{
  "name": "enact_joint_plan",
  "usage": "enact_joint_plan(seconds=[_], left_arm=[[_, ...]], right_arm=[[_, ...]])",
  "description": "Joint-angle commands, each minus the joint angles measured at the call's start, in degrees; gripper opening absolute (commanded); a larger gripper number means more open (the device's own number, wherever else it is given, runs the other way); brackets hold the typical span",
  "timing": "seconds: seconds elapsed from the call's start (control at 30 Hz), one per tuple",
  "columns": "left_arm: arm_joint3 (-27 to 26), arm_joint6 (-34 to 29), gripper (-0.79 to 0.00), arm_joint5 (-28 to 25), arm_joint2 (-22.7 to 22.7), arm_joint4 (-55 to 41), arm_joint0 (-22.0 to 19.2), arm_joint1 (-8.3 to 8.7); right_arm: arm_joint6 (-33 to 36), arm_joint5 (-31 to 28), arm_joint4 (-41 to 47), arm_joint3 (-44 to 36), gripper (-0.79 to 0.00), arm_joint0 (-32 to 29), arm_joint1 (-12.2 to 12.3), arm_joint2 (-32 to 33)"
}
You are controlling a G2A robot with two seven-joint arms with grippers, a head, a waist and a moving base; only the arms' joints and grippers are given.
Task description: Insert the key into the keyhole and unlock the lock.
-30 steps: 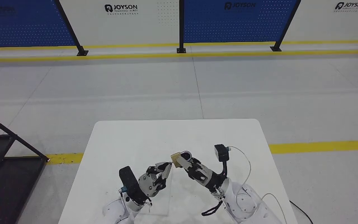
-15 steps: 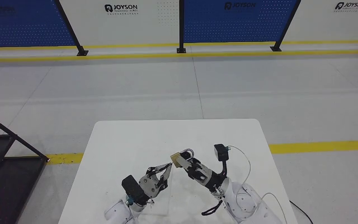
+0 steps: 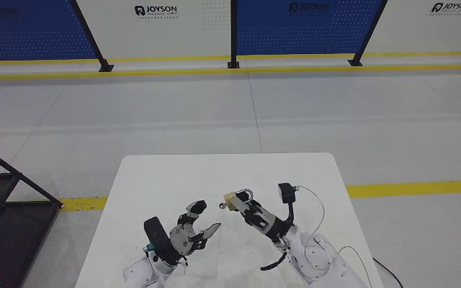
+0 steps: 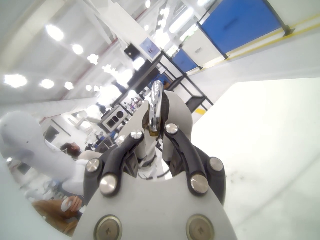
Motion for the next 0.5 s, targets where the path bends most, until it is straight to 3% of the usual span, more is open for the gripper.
enact_joint_plan(seconds=[0.0,0.1,0.23,0.4,0.47], left_arm=[[-1.85,-2.19,0.000,-3.57,-5.08,-2.20,2.90,0.84],[-3.70,-5.01,0.000,-8.06,-11.75,-6.32,6.90,1.83],[-4.85,-8.25,0.000,-7.94,-18.96,-9.36,10.70,2.51],[-3.90,-8.64,0.000,-7.07,-21.21,-10.47,12.40,2.60],[-3.20,-8.87,0.000,-4.14,-21.60,-7.97,12.05,2.56]], right_arm=[[3.70,4.10,-0.84,1.14,-0.785,1.57,-0.03,-0.78],[10.32,10.15,-1.74,3.41,-0.785,4.82,-0.41,-3.70],[20.82,17.76,-3.30,8.23,-0.785,11.05,-1.64,-10.06],[25.30,22.17,-3.54,14.47,-0.785,17.57,-4.36,-18.35],[26.42,23.18,-3.73,17.33,-0.785,19.86,-5.46,-21.05]])
